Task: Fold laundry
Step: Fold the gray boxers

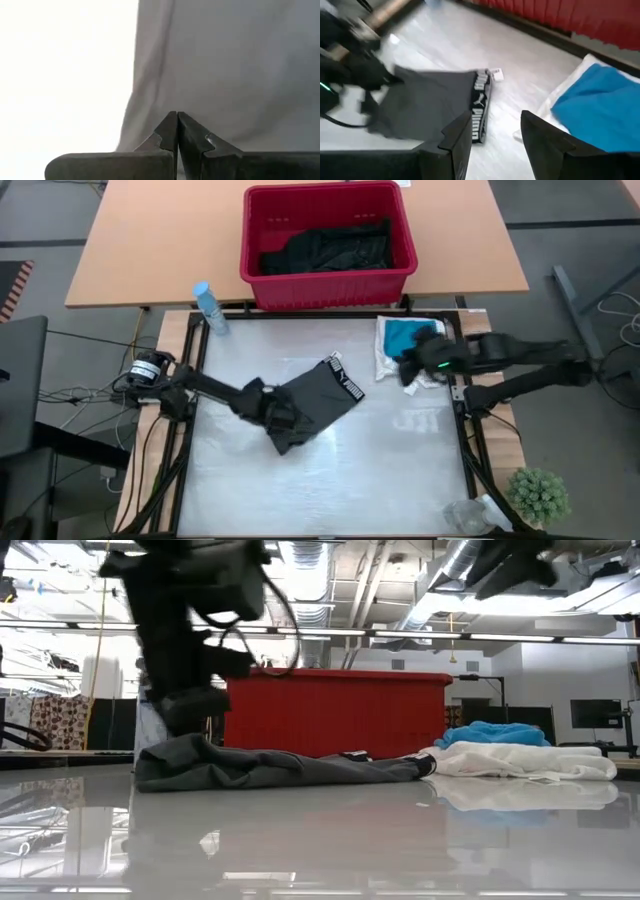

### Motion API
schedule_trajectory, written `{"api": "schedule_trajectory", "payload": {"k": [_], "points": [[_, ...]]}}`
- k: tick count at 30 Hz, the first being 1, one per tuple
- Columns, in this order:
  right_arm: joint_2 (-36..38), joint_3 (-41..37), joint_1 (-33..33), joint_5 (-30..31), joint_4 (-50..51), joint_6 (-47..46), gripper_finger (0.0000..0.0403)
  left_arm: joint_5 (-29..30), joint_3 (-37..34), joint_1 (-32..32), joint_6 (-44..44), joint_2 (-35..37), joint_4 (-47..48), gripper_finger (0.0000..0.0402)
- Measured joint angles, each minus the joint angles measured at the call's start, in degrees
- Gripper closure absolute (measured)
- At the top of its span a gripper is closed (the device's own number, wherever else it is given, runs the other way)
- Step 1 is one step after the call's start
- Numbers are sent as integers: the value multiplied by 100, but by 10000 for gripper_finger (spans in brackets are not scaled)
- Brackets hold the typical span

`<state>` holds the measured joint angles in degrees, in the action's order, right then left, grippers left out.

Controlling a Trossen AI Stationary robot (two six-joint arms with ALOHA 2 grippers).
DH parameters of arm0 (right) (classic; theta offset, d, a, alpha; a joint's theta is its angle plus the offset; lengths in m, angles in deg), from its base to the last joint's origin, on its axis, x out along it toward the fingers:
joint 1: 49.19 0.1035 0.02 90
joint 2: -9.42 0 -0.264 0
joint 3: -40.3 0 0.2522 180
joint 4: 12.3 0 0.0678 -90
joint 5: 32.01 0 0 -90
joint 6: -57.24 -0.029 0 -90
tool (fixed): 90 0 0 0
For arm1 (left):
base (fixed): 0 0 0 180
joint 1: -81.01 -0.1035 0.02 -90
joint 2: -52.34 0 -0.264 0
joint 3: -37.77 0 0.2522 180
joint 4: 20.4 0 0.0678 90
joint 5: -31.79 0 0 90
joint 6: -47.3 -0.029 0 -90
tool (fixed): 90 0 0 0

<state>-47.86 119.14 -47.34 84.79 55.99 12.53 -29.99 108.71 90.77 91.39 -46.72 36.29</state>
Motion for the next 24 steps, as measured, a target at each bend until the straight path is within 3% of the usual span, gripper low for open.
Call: {"api": "schedule_trajectory", "payload": {"k": [5,8,12,15,19,24], "points": [[-1277,-4,-52,10,-71,11,209,94,400,-206,-592,136,31,401],[-1915,-5,-71,-77,-465,244,198,383,649,-197,-1035,445,-532,401],[-2528,1,-543,-1292,-1496,863,178,-34,551,-362,-1796,824,-1651,401],[-2993,0,-925,-1944,-1957,1117,168,-611,268,-541,-2089,1090,-2167,401],[-3394,-3,-1359,-2030,-2178,1477,165,-847,-337,-723,-2099,1281,-2588,401],[-3646,-3,-1614,-2558,-2223,1715,174,-1189,-1303,-1141,-1938,1361,-4927,401]]}}
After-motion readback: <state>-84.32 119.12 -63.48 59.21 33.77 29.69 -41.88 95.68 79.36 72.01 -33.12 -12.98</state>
